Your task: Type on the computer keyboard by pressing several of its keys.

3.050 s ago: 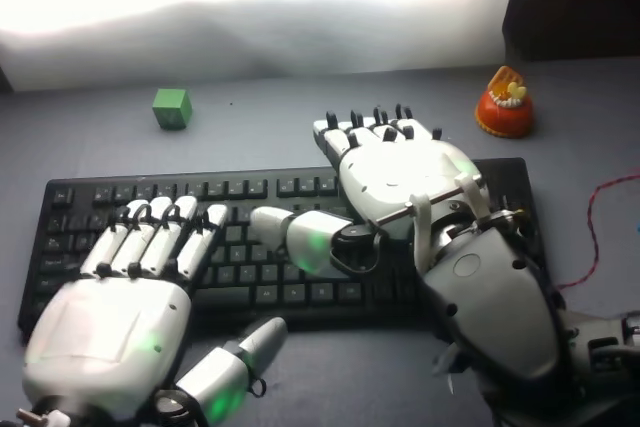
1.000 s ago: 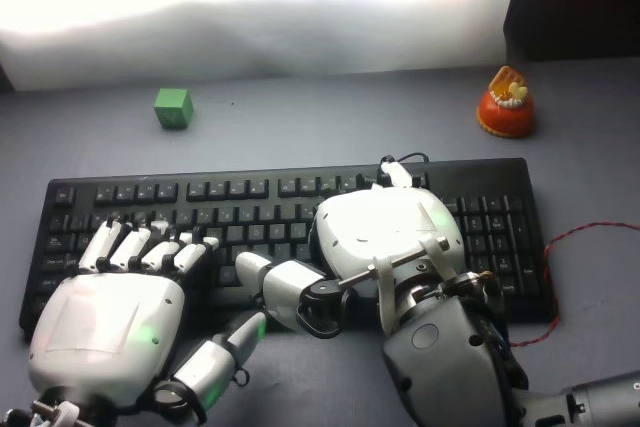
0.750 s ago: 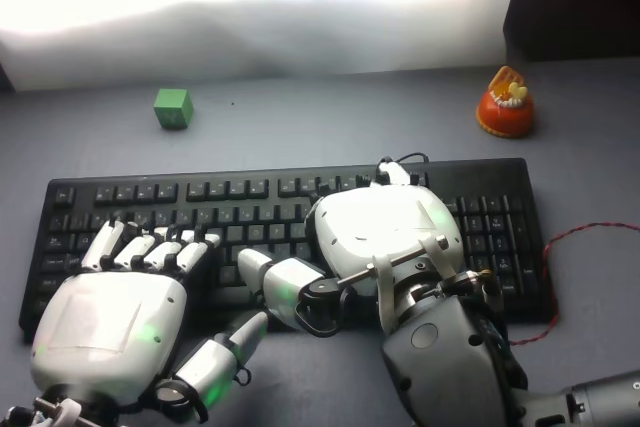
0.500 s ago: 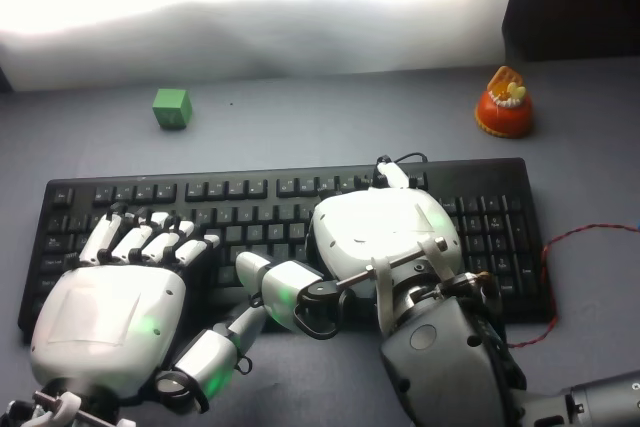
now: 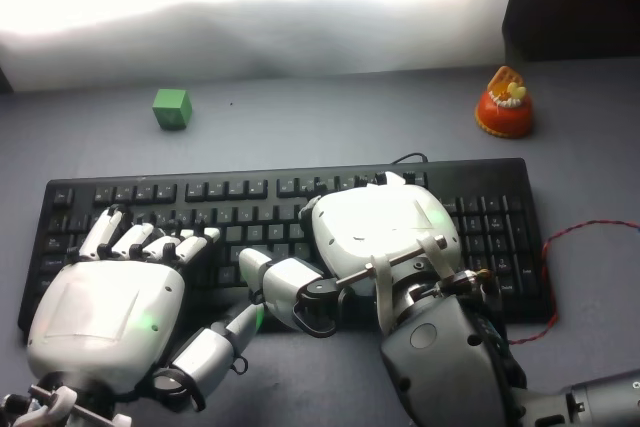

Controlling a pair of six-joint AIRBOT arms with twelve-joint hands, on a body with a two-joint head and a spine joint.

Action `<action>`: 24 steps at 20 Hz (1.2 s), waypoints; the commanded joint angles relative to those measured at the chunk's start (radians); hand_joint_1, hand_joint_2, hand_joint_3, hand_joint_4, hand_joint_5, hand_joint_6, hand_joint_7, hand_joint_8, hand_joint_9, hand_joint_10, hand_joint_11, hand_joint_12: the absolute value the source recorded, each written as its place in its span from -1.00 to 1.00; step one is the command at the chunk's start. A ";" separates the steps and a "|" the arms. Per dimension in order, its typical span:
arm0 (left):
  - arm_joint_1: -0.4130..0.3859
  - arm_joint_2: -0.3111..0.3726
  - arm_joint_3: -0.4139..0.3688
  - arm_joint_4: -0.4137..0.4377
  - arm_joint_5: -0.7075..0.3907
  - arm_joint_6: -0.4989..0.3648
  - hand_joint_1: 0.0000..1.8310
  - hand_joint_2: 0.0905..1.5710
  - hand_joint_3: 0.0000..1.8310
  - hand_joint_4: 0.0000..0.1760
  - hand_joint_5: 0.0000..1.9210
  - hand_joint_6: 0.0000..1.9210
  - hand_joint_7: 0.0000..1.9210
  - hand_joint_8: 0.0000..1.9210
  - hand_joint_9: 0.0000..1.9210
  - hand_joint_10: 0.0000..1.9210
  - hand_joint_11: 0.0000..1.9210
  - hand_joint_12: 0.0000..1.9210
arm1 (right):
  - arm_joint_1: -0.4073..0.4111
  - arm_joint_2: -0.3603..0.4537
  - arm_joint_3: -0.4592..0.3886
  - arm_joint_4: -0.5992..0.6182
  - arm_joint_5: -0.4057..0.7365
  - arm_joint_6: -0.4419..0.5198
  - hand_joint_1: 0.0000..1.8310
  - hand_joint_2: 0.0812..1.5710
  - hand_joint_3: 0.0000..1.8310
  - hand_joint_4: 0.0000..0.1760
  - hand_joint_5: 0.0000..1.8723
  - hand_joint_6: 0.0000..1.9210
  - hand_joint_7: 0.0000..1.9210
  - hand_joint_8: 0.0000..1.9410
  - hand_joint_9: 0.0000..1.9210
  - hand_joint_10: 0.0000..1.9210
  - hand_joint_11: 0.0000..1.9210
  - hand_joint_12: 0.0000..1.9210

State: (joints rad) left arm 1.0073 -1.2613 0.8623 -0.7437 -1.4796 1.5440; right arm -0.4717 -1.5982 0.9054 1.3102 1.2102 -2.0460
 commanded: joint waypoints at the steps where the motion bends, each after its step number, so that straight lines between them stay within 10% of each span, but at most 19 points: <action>1: -0.004 0.005 -0.002 0.038 -0.058 0.000 -0.83 0.63 -1.00 -1.00 -0.43 -0.98 -0.32 -0.99 -0.67 -0.10 -1.00 0.64 | 0.003 -0.002 -0.003 -0.037 0.008 0.003 -1.00 0.51 -1.00 -1.00 -0.26 -0.99 -0.07 -1.00 -0.47 0.33 -0.68 0.92; 16: -0.059 0.074 0.018 0.110 -0.052 0.056 -0.82 0.62 -1.00 -1.00 -0.42 -0.97 -0.34 -1.00 -0.70 -0.15 -1.00 0.53 | 0.080 0.127 -0.098 -0.159 0.026 0.012 -1.00 0.50 -1.00 -1.00 -0.27 -1.00 -0.10 -1.00 -0.47 0.05 -0.82 0.80; 24: -0.040 0.072 0.024 0.157 -0.116 0.142 -0.65 0.55 -1.00 -0.95 -0.45 -0.99 -0.35 -1.00 -0.72 -0.14 -1.00 0.52 | 0.120 0.340 -0.249 -0.250 -0.186 -0.026 -1.00 0.51 -1.00 -1.00 -0.26 -1.00 -0.09 -1.00 -0.47 0.08 -0.83 0.79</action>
State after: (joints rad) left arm 0.9703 -1.1934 0.8845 -0.6395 -1.4742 1.6798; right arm -0.3603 -1.2507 0.6567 1.1313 1.0004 -2.0724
